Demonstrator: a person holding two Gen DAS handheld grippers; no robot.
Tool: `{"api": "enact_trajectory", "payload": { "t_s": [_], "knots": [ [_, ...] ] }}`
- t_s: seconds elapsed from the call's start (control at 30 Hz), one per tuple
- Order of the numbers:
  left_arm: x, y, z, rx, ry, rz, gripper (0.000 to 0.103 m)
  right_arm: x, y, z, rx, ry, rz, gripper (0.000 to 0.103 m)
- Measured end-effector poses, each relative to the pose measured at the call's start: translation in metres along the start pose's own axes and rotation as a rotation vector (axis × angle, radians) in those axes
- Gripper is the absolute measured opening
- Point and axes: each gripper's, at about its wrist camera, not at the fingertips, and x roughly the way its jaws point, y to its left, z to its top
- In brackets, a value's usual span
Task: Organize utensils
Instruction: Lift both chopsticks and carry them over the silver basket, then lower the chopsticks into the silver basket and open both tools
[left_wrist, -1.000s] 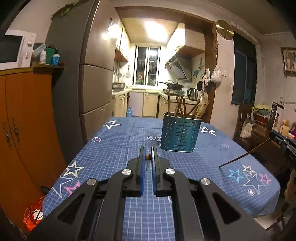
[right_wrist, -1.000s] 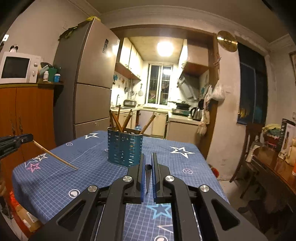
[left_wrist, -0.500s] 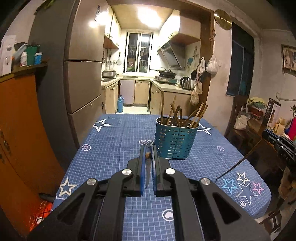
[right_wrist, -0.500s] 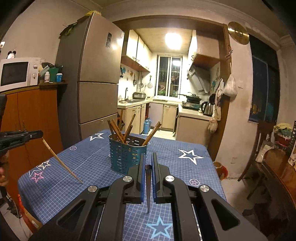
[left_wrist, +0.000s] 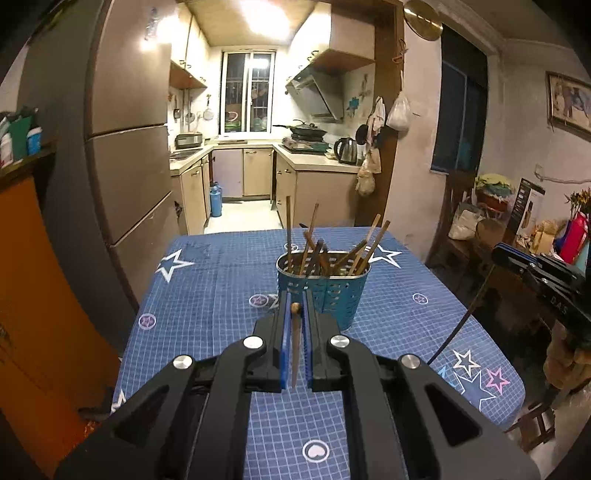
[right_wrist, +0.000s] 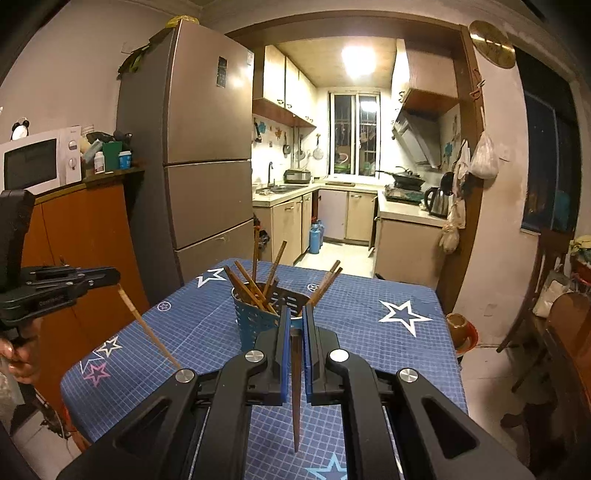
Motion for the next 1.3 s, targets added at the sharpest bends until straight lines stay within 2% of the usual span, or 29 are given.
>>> {"api": "enact_trajectory", "payload": {
  "t_s": [0.33,0.6,0.77,0.83,1.03,1.2,1.27,1.3],
  "knots": [
    [0.009,0.002,0.042,0.032,-0.047,0.034,0.005,0.019,-0.003,0.034,-0.001,0.025,0.011,0.007],
    [0.013,0.005,0.108,0.034,-0.141,0.034,0.005,0.024,-0.007,0.096,-0.013,-0.05,-0.01,0.007],
    [0.031,0.003,0.137,0.009,-0.155,-0.02,0.005,0.037,-0.007,0.142,-0.012,-0.109,-0.04,0.007],
    [0.041,-0.002,0.141,0.028,-0.154,-0.014,0.005,0.046,-0.009,0.155,0.002,-0.126,-0.041,0.007],
    [0.087,-0.004,0.136,0.041,-0.071,-0.034,0.005,0.095,-0.019,0.167,0.077,-0.135,-0.044,0.007],
    [0.123,0.003,0.121,0.03,0.014,-0.047,0.005,0.135,-0.024,0.151,0.11,-0.098,-0.057,0.007],
    [0.138,0.004,0.111,0.043,0.055,-0.056,0.005,0.152,-0.027,0.141,0.119,-0.053,-0.032,0.008],
    [0.141,0.003,0.106,0.061,0.047,-0.039,0.005,0.159,-0.027,0.135,0.113,-0.032,-0.027,0.008]
  ]
}}
